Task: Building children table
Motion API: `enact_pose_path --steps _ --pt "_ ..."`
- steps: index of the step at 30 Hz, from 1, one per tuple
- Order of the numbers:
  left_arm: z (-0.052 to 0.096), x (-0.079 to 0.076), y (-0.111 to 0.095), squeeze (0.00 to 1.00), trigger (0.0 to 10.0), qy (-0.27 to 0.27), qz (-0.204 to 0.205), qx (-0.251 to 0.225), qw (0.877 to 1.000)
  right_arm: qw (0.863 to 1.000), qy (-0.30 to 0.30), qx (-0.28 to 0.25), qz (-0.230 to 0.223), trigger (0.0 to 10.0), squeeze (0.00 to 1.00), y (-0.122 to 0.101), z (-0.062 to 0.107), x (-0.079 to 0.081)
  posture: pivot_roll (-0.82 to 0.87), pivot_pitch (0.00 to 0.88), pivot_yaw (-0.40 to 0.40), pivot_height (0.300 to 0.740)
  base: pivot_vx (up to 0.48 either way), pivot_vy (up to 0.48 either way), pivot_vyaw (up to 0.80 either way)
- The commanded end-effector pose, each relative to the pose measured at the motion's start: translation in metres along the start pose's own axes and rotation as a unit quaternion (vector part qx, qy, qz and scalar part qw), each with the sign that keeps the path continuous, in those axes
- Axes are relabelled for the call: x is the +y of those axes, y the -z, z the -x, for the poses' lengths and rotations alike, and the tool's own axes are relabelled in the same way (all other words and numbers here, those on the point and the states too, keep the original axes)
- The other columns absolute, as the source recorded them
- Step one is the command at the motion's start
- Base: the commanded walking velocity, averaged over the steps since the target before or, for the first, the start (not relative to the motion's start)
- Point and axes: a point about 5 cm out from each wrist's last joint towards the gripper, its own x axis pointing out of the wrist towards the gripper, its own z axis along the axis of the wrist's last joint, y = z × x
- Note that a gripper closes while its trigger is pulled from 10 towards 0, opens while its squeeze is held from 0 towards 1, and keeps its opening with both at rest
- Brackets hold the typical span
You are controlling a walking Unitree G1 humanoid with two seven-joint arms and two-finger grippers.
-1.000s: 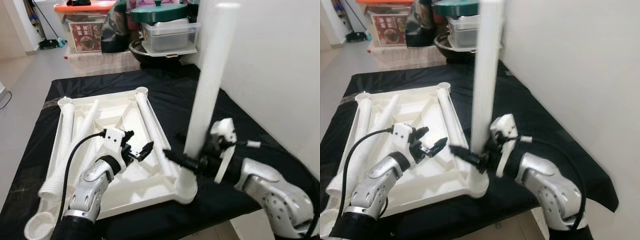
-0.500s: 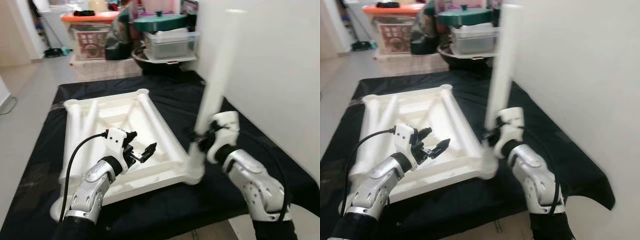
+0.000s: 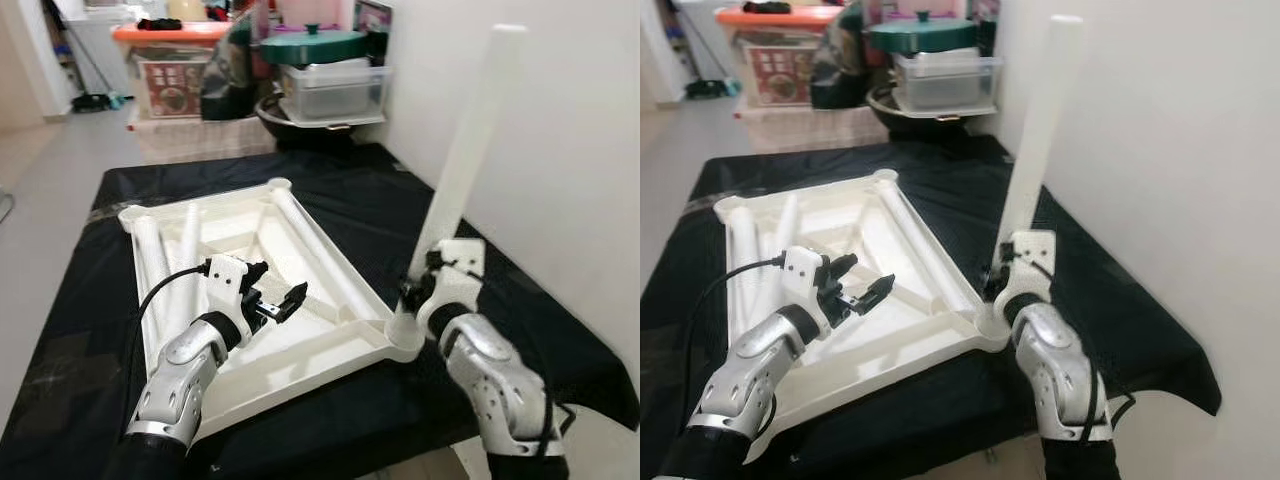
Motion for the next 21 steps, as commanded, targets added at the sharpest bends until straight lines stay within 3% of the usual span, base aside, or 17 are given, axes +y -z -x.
enact_pose_path --steps 1,3,5,6,7,8,9,10,11,12,14,15,17,19,21 --pt "0.000 0.000 0.002 0.00 10.0 -0.001 0.009 0.003 1.000 0.995 -0.096 -0.018 -0.007 10.0 0.00 -0.014 -0.001 0.020 -0.12 0.000 -0.026 0.740 0.000 0.000 0.00" --pt "-0.001 0.000 0.002 0.00 10.0 -0.001 0.010 0.003 1.000 0.974 -0.218 -0.055 -0.019 10.0 0.00 -0.031 0.015 0.034 -0.12 0.000 -0.028 0.740 0.000 0.000 0.00" --pt "-0.001 0.000 0.002 0.00 10.0 -0.001 0.010 0.003 1.000 0.974 -0.218 -0.055 -0.019 10.0 0.00 -0.031 0.015 0.034 -0.12 0.000 -0.028 0.740 0.000 0.000 0.00" --pt "-0.001 0.000 0.002 0.00 10.0 -0.002 0.010 0.003 1.000 0.958 -0.280 -0.056 -0.015 10.0 0.00 -0.034 0.026 0.042 -0.12 0.000 -0.031 0.740 0.000 0.000 0.00" --pt "-0.001 0.000 0.002 0.00 10.0 -0.002 0.010 0.002 1.000 0.941 -0.337 -0.042 0.007 8.0 0.00 -0.031 0.036 0.050 -0.12 0.000 -0.031 0.740 0.000 0.000 0.00" --pt "-0.001 0.000 0.002 0.00 10.0 -0.002 0.010 0.002 1.000 0.941 -0.337 -0.042 0.007 8.0 0.00 -0.031 0.036 0.050 -0.12 0.000 -0.031 0.740 0.000 0.000 0.00" --pt "-0.001 0.000 0.002 0.00 10.0 -0.002 0.010 0.002 1.000 0.928 -0.370 -0.024 0.028 6.4 0.00 -0.024 0.042 0.054 -0.11 0.000 -0.035 0.740 0.000 0.000 0.00" --pt "-0.002 0.000 0.001 0.00 10.0 -0.003 0.010 0.002 1.000 0.920 -0.390 -0.009 0.043 5.6 0.00 -0.018 0.045 0.057 -0.11 0.000 -0.035 0.740 0.000 0.000 0.00" --pt "-0.002 0.000 0.001 0.00 10.0 -0.003 0.010 0.002 1.000 0.920 -0.390 -0.009 0.043 5.6 0.00 -0.018 0.045 0.057 -0.11 0.000 -0.035 0.740 0.000 0.000 0.00" --pt "-0.002 -0.001 0.001 0.00 10.0 -0.003 0.010 0.001 1.000 0.917 -0.396 -0.001 0.050 4.0 0.00 -0.013 0.046 0.058 -0.11 0.000 -0.035 0.740 0.000 0.000 0.00" --pt "-0.002 -0.001 0.001 0.00 10.0 -0.004 0.010 0.001 1.000 0.916 -0.397 0.002 0.052 4.0 0.00 -0.010 0.045 0.059 -0.11 0.000 -0.035 0.740 0.000 0.000 0.00" --pt "-0.002 -0.001 0.001 0.00 10.0 -0.004 0.010 0.001 1.000 0.930 -0.362 0.009 0.068 0.0 0.00 -0.004 0.036 0.057 -0.11 0.000 -0.028 0.740 0.000 0.000 0.00" --pt "-0.002 -0.001 0.001 0.00 10.0 -0.004 0.011 0.001 1.000 0.936 -0.343 0.011 0.075 0.0 0.00 -0.003 0.032 0.055 -0.11 0.000 -0.028 0.740 0.000 0.000 0.00" --pt "-0.002 0.000 0.001 0.00 10.0 -0.002 0.012 0.002 1.000 0.970 -0.232 0.026 0.067 0.0 0.00 0.003 0.013 0.041 -0.11 0.000 -0.025 0.740 0.000 0.000 0.00" --pt "-0.002 0.000 0.000 0.00 10.0 -0.001 0.012 0.003 1.000 0.994 -0.085 0.045 0.053 0.0 0.00 0.008 -0.001 0.018 -0.12 0.000 -0.024 0.740 0.000 0.000 0.00"
